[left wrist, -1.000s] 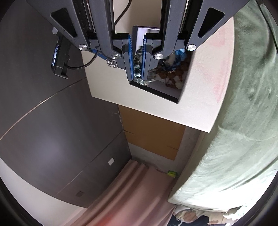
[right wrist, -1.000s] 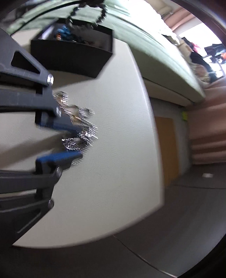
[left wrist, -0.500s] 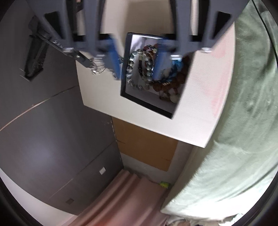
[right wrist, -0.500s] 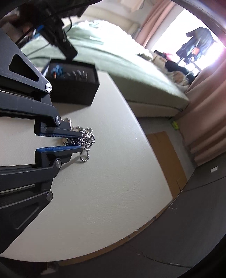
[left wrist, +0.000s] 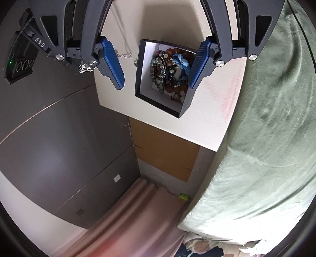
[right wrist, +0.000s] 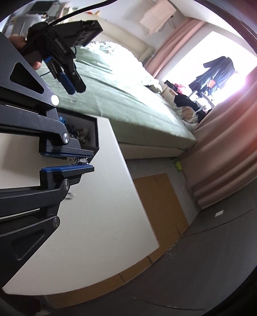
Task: Organize jewelry
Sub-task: 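Lower the silver chains into the black box and open the right tool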
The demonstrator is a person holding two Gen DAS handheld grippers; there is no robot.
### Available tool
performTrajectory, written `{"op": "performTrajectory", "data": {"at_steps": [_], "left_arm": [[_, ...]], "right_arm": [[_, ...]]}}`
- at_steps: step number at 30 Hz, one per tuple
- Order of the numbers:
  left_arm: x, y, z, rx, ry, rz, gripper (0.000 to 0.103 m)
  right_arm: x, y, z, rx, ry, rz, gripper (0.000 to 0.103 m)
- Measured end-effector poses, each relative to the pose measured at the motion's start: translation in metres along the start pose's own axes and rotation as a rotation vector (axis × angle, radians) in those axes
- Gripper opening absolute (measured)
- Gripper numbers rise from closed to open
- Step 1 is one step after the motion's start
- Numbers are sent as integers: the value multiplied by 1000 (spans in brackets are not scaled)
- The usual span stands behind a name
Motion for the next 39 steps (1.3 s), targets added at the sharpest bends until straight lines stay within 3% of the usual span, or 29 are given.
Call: {"op": "performTrajectory", "data": {"at_steps": [3,7,15,20,39], "left_arm": [[1,4,-1,1,10,-17,68],[1,7,-3,5,18,-32,69],[7,11,-11,15,14,-10,69],[13,11,-9,8,42,-2,69],[11,10,-5,9,53,-30,69]], "right_arm": [[11,6,5,-15,17,-9,9],[10,-5,-5,17,48,-89,9],[-43,-59,-49,176,-44,-204,9],[-21,-38,-30,78,14,-139,9],[39,30,6,-79,81,-44,9]]}}
Point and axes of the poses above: each gripper's, at about its wrist camera, not at the fingertips, and y roughly against the way its jaws point, x to its left, z to its top, the point moved 6 cm from there along -y, roughly the way its jaws point, and after that the axes turned 1 degree about z, right-handed, at the moved point
